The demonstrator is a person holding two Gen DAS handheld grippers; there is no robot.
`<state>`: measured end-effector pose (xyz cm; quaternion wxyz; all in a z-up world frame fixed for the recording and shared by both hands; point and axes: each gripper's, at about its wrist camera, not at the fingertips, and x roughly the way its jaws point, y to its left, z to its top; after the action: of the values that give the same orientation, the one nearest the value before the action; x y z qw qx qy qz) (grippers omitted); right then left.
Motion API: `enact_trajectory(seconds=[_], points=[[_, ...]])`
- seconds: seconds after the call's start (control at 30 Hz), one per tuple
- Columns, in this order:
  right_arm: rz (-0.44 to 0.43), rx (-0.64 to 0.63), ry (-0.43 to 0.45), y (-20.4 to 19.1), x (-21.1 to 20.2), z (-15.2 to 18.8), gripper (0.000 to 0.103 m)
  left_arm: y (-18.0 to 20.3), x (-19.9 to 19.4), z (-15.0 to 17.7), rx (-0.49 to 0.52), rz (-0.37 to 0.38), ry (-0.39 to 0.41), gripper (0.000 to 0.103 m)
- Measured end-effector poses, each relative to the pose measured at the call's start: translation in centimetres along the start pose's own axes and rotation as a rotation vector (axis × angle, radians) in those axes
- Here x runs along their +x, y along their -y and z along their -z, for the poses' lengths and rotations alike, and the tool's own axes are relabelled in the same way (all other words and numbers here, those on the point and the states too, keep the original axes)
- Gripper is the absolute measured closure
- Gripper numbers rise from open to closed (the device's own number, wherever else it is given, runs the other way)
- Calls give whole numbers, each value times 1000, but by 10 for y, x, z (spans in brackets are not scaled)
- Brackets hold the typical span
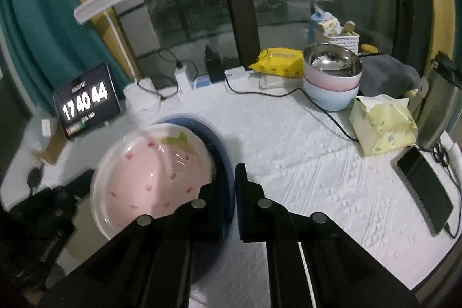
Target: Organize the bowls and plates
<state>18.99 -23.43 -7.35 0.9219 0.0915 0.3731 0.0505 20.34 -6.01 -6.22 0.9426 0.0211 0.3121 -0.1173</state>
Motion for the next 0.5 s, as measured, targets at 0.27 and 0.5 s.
enact_trajectory(seconds=[0.27,0.5], points=[[60,27,8,6,6,-7,94,-31,33,5,-61,-22,-89,103],[57,67,-11,26,17,-4,95,-21,47,3,-63,67,-138,99]])
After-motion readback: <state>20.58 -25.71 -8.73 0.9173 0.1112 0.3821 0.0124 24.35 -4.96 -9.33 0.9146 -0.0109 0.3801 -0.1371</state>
